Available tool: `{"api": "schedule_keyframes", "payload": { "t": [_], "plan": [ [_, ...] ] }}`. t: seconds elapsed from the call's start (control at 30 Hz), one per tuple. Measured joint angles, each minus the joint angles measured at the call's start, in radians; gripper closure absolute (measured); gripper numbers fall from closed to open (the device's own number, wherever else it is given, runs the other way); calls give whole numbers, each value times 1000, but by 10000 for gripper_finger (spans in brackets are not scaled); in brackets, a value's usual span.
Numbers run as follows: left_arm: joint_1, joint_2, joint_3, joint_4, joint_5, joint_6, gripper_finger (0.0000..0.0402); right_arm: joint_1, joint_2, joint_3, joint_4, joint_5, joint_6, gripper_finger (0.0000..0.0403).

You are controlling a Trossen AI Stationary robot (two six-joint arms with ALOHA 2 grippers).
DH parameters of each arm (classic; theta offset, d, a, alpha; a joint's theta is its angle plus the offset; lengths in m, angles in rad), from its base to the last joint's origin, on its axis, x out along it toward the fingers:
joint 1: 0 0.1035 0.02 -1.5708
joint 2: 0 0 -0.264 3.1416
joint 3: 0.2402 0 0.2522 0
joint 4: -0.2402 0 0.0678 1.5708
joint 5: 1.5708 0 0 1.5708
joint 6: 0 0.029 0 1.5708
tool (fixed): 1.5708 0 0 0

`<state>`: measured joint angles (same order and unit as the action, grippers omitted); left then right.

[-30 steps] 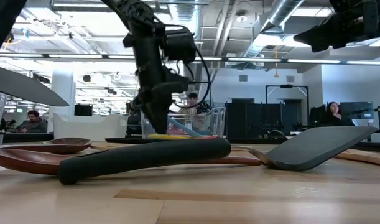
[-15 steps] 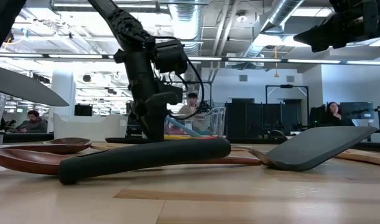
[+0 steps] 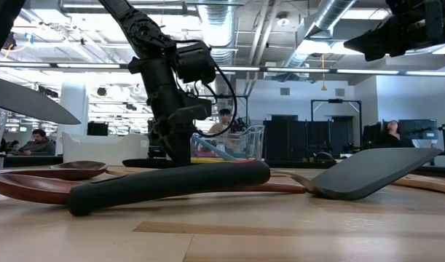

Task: Pick & Place Kitchen Items
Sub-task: Put the black serving spoon into the top transparent bin

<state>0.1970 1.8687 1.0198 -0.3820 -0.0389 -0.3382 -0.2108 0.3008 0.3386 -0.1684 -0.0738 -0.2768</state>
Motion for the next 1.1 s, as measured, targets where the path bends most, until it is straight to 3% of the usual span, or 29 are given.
{"api": "schedule_keyframes", "payload": {
  "t": [0.27, 0.53, 0.87, 1.1],
  "plan": [
    [-25, -64, -10, -13, -18, 0, 383, 0, 0, 0, 0, 0, 0, 403],
    [-88, -244, -8, -20, -80, -1, 387, 0, 0, 0, 0, 0, 0, 403],
    [-177, -500, -4, -2, -263, 18, 387, 0, 0, 0, 0, 0, -1, 403],
    [-232, -581, -4, -3, -364, 19, 387, 0, 0, 0, 0, 0, -1, 403]
  ]
}}
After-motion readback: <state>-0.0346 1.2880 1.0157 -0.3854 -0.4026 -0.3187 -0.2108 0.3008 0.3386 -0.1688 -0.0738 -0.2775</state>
